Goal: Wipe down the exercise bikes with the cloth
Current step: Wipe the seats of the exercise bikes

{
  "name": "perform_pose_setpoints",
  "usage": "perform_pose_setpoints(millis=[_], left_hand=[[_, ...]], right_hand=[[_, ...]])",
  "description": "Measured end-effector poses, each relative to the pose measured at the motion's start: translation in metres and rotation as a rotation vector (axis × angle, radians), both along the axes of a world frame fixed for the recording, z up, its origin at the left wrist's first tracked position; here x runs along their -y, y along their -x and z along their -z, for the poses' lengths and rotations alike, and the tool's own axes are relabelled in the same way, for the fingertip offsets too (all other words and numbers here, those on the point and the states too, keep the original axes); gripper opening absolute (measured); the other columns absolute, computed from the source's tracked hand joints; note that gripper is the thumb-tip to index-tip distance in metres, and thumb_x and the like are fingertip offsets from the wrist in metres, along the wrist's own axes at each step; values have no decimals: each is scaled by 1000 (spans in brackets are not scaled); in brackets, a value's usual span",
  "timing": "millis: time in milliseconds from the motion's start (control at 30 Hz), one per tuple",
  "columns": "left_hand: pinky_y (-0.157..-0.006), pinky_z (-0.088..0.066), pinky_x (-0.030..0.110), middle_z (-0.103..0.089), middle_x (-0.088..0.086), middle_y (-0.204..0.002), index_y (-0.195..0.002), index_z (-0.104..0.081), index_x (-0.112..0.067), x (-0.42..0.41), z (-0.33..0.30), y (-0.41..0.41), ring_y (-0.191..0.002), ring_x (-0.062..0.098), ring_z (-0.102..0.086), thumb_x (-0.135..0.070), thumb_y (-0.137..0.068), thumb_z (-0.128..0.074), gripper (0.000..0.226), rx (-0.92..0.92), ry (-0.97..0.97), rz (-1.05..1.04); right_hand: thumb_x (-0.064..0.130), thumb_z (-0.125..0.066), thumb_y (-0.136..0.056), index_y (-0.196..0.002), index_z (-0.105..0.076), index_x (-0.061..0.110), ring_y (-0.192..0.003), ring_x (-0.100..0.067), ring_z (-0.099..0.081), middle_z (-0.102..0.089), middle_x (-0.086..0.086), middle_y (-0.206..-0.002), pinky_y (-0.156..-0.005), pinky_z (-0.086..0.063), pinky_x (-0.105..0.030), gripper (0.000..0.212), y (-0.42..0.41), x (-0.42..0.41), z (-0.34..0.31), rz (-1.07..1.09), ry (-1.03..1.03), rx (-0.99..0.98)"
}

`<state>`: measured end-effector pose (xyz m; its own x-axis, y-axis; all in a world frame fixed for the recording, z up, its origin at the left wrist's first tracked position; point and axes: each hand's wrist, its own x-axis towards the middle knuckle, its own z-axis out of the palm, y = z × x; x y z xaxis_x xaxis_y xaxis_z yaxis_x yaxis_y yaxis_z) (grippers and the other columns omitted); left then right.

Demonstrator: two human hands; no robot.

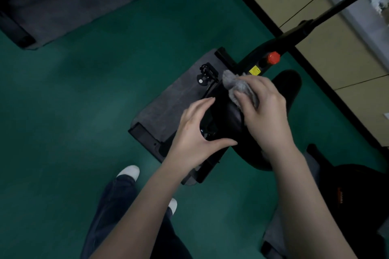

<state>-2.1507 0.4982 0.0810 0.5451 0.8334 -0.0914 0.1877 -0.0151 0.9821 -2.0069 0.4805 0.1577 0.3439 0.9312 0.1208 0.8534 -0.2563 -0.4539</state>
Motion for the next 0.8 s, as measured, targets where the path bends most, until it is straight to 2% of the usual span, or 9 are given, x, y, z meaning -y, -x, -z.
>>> perform_pose_setpoints(millis=[33,167,333,467,533,600,700,800], left_hand=[[-103,-19,2,-39,-25,-132,-138,-44,-28,-4,-1,1,-130,0,-33,-48,-59,-84,90,-14,-16,7],[-98,-18,-2,-44,-19,-127,-132,-52,-20,-19,-11,3,-126,5,-39,-45,-61,-83,81,-65,-60,55],[-96,-18,-3,-44,-20,-125,-132,-54,-21,-35,-28,2,-124,1,-38,-47,-68,-79,74,-122,-78,156],[-103,-23,8,-47,-18,-126,-129,-56,-25,-46,-45,4,-124,3,-40,-43,-75,-75,61,-154,-141,254],[-107,-28,20,-48,-16,-126,-130,-56,-24,-51,-56,3,-124,6,-42,-43,-78,-72,57,-180,-176,316],[-108,-31,25,-49,-15,-127,-130,-55,-24,-54,-67,2,-124,7,-43,-44,-80,-69,55,-208,-209,372],[-106,-35,25,-50,-15,-125,-128,-57,-23,-55,-84,-2,-120,5,-47,-44,-83,-65,51,-240,-250,447],[-101,-38,23,-51,-16,-123,-127,-57,-24,-48,-100,-7,-115,4,-50,-42,-85,-64,46,-267,-258,519]], right_hand=[[9,-59,-91,-115,-65,10,-112,-24,-55,-60,-6,-117,-100,-40,-27,25,0,5,0,55,-23,1],[3,-59,-89,-115,-65,6,-114,-23,-52,-60,-7,-118,-100,-30,-10,26,8,32,2,199,-102,16],[-1,-59,-89,-117,-64,5,-117,-20,-48,-58,-7,-119,-102,-28,-7,29,15,60,1,321,-98,14],[0,-57,-91,-115,-64,6,-110,-21,-52,-57,0,-112,-97,-28,-5,27,17,74,-1,573,-190,-42],[3,-58,-91,-116,-64,5,-108,-20,-54,-57,1,-111,-95,-32,-9,26,19,75,-10,712,-253,-120],[6,-59,-92,-116,-64,7,-109,-19,-56,-58,2,-112,-95,-37,-17,25,24,77,-20,761,-289,-193],[10,-58,-92,-115,-65,10,-109,-17,-57,-62,0,-114,-97,-45,-31,24,34,91,-37,765,-321,-267],[11,-57,-92,-115,-65,13,-109,-12,-57,-63,3,-113,-97,-45,-32,24,44,117,-49,818,-358,-328]])
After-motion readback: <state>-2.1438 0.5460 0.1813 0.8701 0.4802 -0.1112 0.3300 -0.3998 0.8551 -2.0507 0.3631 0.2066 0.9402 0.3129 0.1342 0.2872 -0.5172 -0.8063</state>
